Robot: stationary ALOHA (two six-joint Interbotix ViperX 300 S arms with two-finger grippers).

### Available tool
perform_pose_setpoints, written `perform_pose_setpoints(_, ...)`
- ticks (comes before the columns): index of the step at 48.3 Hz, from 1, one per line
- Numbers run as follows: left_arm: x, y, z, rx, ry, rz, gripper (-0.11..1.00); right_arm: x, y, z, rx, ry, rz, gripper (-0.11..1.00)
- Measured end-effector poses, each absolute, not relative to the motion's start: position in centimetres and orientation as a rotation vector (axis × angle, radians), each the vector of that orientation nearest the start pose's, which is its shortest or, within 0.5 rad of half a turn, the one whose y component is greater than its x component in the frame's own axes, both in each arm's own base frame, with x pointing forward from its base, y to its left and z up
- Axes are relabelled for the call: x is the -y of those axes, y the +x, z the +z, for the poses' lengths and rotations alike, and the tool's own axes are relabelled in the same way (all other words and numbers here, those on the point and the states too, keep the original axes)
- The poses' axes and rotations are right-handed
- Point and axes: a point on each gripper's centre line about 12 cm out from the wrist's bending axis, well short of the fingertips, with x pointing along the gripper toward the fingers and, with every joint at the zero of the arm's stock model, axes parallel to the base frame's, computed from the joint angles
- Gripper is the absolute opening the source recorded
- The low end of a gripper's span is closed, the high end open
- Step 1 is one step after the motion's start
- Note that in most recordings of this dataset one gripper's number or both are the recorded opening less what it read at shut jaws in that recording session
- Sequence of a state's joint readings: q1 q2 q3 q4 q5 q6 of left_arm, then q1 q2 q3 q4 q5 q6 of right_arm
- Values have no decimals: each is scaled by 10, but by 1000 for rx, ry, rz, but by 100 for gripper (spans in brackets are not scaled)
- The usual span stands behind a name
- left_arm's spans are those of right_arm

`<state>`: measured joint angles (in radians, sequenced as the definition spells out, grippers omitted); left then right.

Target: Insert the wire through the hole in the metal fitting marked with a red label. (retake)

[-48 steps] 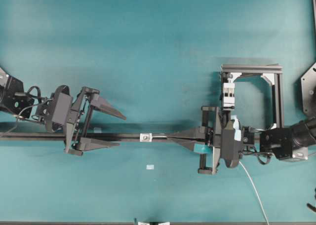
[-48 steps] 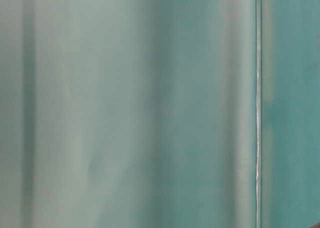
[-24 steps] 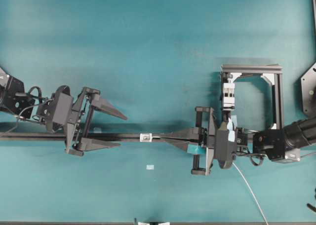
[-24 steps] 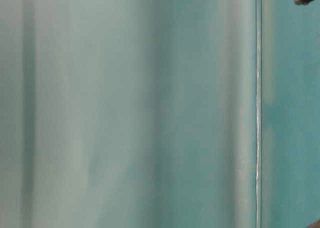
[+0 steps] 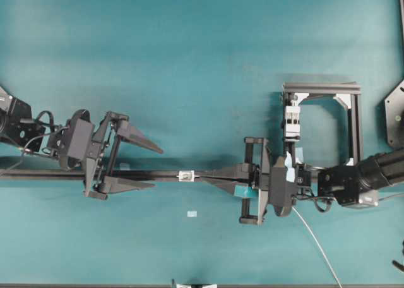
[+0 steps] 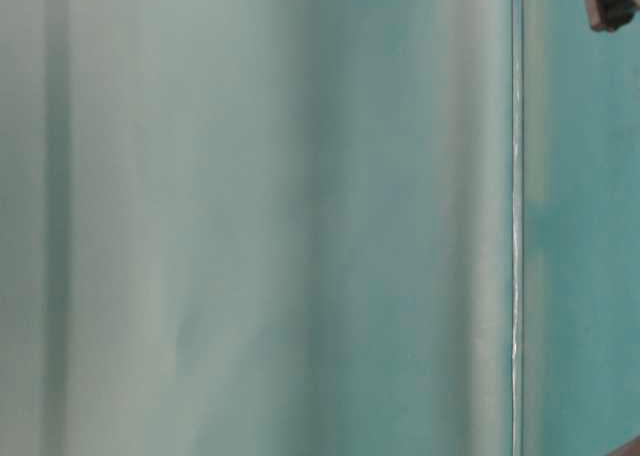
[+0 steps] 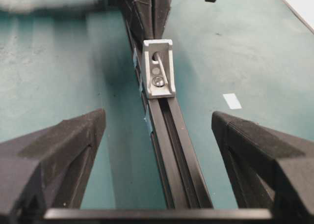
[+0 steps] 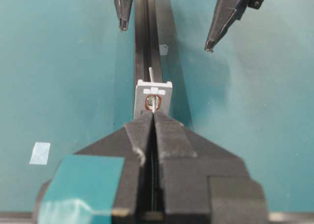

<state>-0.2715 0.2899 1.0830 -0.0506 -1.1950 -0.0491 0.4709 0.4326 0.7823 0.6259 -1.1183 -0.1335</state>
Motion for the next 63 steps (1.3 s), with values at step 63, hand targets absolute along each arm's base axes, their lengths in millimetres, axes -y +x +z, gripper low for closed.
perform_pose_setpoints(63,87,336,85,-236,-147,-202,19,-118,380,73,-161,81,-86,3)
